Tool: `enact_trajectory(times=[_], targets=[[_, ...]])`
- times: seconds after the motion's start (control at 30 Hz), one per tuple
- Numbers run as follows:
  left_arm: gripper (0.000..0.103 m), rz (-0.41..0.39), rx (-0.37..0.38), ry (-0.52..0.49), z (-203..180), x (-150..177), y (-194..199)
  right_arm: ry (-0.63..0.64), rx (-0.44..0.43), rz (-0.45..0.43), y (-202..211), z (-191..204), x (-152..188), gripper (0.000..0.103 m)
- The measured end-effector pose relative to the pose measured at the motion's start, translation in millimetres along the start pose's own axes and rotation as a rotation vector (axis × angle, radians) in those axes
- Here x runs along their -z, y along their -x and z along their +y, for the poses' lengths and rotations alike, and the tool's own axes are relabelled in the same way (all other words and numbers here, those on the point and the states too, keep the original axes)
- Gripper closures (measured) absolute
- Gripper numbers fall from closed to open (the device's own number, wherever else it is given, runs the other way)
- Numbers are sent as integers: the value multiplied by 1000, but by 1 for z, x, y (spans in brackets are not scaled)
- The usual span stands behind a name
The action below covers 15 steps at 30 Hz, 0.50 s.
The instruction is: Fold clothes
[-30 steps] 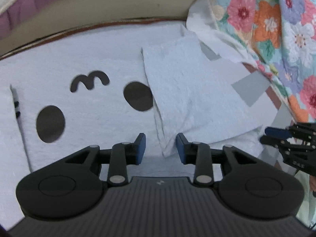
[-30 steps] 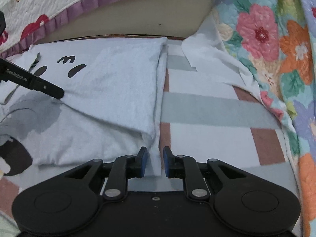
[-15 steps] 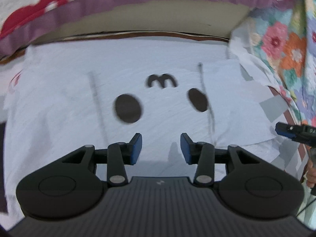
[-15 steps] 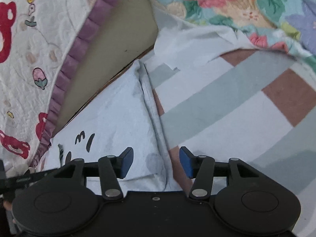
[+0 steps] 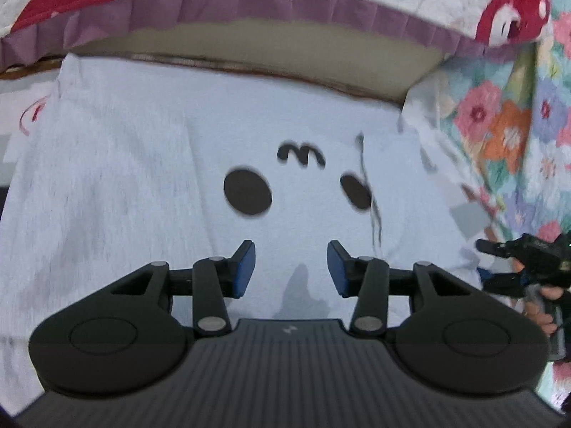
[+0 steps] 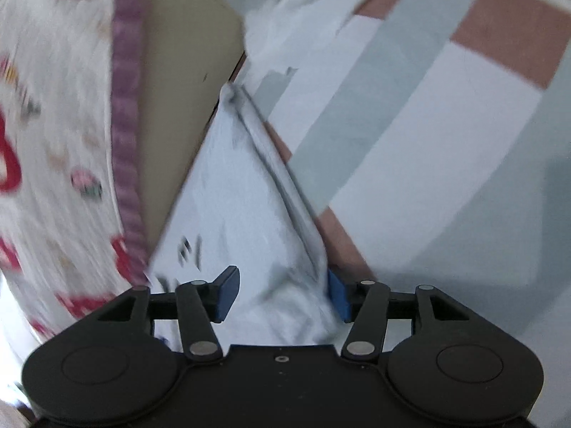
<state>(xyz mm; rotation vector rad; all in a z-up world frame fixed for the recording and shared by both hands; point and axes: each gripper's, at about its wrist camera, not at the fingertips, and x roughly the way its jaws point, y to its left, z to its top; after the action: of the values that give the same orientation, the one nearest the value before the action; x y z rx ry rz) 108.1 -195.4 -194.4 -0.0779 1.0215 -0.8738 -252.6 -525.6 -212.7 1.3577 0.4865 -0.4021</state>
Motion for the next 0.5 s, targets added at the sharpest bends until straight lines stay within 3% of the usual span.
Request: enact_trajectory(times=[0.07,0.13,0.17,0.3,0.43,0.5], targets=[[59,-2,-5,-1,2,-5,0,3,9,-6,-10,9,0,42],[59,2,-26,-9,5,-6,2,49,53,-9,-18,22,3,65],[59,5,-38,-10,7,-5,3,86,72,-19,-19,31,6,90],[59,17,-59,0,22,-7,13,207,96,-70,-18,68,15,90],[59,-2,-61,86,48,-16,44,307,9,-76,-21,122,19,90],[59,-26,-31,150,67,-17,63,379,-55,-31,-36,163,27,90]])
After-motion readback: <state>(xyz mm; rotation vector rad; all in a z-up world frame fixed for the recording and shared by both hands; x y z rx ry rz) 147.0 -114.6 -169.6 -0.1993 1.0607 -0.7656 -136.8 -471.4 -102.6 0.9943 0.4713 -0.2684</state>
